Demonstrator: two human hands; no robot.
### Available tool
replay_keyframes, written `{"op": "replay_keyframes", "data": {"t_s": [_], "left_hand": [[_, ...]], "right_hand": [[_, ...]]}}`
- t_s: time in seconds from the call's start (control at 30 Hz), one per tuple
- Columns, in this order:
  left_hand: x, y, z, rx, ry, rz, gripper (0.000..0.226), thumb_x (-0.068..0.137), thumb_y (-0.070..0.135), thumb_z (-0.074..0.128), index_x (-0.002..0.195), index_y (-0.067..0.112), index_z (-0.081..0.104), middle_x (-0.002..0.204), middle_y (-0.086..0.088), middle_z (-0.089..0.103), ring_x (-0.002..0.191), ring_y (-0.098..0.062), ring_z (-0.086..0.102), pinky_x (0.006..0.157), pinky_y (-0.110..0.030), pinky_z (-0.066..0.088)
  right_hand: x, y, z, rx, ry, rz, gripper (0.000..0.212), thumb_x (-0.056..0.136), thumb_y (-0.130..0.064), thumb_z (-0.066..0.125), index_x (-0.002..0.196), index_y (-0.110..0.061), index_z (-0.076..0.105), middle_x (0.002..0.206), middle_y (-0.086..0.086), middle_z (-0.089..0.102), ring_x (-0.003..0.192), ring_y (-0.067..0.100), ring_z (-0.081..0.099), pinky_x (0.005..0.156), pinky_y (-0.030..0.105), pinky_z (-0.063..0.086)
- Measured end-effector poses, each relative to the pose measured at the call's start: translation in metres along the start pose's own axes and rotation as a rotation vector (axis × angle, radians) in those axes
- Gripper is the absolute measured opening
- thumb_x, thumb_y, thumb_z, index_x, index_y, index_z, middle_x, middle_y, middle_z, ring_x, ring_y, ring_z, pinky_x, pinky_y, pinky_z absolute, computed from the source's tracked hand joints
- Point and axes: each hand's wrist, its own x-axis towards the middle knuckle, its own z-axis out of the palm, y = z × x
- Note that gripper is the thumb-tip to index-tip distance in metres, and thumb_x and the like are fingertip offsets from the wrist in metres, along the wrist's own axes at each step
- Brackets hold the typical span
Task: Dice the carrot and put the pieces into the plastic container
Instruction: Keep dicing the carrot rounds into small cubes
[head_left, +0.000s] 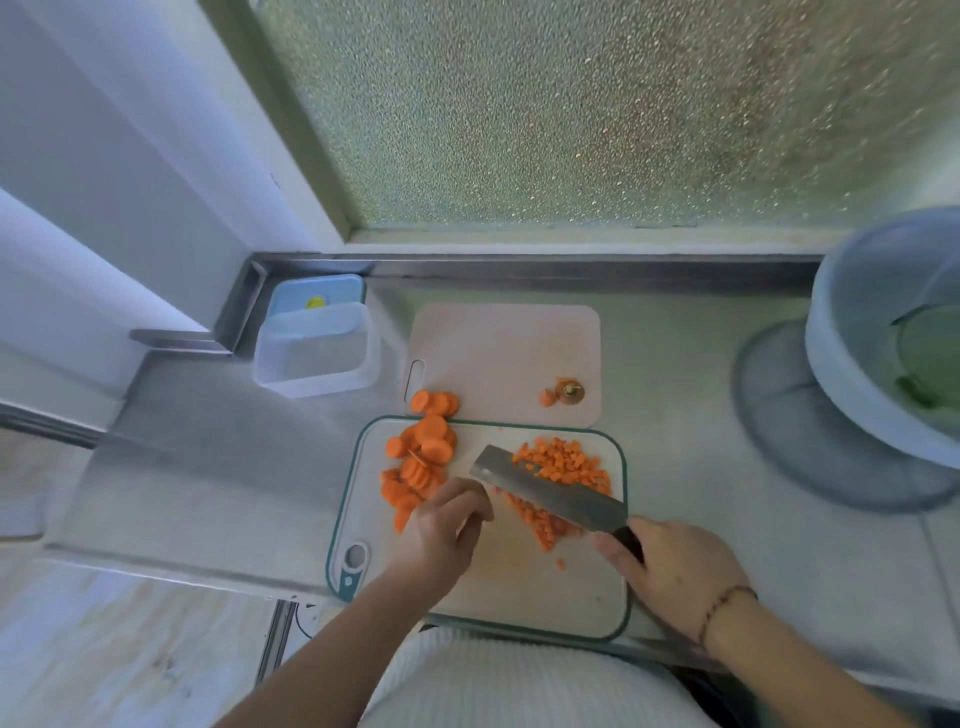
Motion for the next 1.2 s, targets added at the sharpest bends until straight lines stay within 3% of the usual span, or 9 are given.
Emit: {"op": "replay_keyframes", "data": {"t_s": [0.07,0.13,0.27,0.4,0.5,0.7,0.83,1.0,1.2], "left_hand": [[0.001,0.013,-0.005,0.041,-0.014,0.188,0.021,0.072,-0.006,0.067,0.08,0.014,0.064,0.089,0.004,0.062,0.079,-0.012,0.058,0.067,-0.023,0.048],[0.006,0.026,-0.007,0.056,-0.007,0.297,0.012,0.071,0.001,0.071,0.077,0.01,0.064,0.082,0.001,0.061,0.073,-0.017,0.055,0.068,-0.022,0.043],[0.028,0.027,0.004,0.252,-0.049,0.096,0.029,0.083,0.039,0.068,0.067,0.02,0.052,0.067,0.01,0.05,0.064,-0.012,0.043,0.059,-0.025,0.032],[0.044,0.025,0.016,0.441,-0.334,0.012,0.045,0.089,0.064,0.048,0.066,0.026,0.042,0.067,0.011,0.046,0.065,-0.016,0.048,0.06,-0.028,0.029],[0.053,0.028,0.022,0.413,-0.48,-0.091,0.042,0.098,0.059,0.048,0.077,0.023,0.049,0.081,0.008,0.05,0.08,-0.018,0.053,0.063,-0.032,0.036],[0.065,0.028,0.035,0.345,-0.459,-0.142,0.032,0.101,0.045,0.054,0.089,0.016,0.063,0.096,-0.005,0.064,0.093,-0.023,0.059,0.068,-0.03,0.036],[0.07,0.027,0.039,0.313,-0.383,-0.114,0.026,0.1,0.038,0.057,0.092,0.015,0.066,0.09,0.002,0.058,0.086,-0.02,0.058,0.065,-0.029,0.033],[0.061,0.031,0.025,0.267,-0.264,0.052,0.026,0.086,0.04,0.06,0.067,0.024,0.051,0.067,0.011,0.049,0.056,-0.011,0.047,0.048,-0.016,0.022],[0.061,0.023,0.016,0.247,-0.437,-0.024,0.04,0.094,0.05,0.042,0.081,0.015,0.058,0.086,-0.004,0.062,0.077,-0.024,0.058,0.064,-0.033,0.041]], "right_hand": [[0.001,0.0,0.0,-0.048,0.002,-0.002,0.06,0.083,-0.076,0.008,0.084,-0.028,0.043,0.083,-0.002,0.063,0.08,0.018,0.062,0.063,0.03,0.04],[0.0,-0.001,0.002,-0.09,0.014,-0.029,0.074,0.074,-0.081,-0.006,0.086,-0.028,0.045,0.091,-0.002,0.067,0.083,0.017,0.064,0.062,0.03,0.04],[0.001,-0.004,0.007,-0.117,0.023,-0.019,0.12,0.039,-0.081,-0.041,0.094,-0.027,0.051,0.094,-0.002,0.068,0.084,0.019,0.066,0.061,0.032,0.039],[0.0,-0.01,0.012,-0.187,-0.021,-0.063,0.114,0.048,-0.079,-0.032,0.101,-0.022,0.052,0.096,0.002,0.068,0.085,0.023,0.066,0.065,0.035,0.046],[0.0,-0.012,0.01,-0.212,-0.034,-0.078,0.105,0.057,-0.079,-0.021,0.104,-0.02,0.053,0.097,0.005,0.068,0.086,0.025,0.066,0.066,0.036,0.045],[-0.002,-0.02,0.0,-0.31,-0.072,-0.093,0.075,0.091,-0.073,0.015,0.12,-0.013,0.05,0.101,0.01,0.067,0.089,0.029,0.066,0.068,0.038,0.047],[-0.002,-0.016,0.002,-0.308,-0.067,-0.117,0.088,0.083,-0.076,0.001,0.123,-0.014,0.048,0.102,0.01,0.067,0.089,0.03,0.066,0.066,0.038,0.044],[0.0,-0.012,0.004,-0.243,-0.08,-0.089,0.103,0.058,-0.077,-0.018,0.107,-0.018,0.051,0.1,0.007,0.067,0.088,0.027,0.066,0.065,0.036,0.041],[-0.003,-0.016,-0.004,-0.24,-0.087,-0.11,0.111,0.052,-0.078,-0.023,0.116,-0.021,0.048,0.104,0.002,0.066,0.09,0.023,0.066,0.066,0.034,0.042]]}}
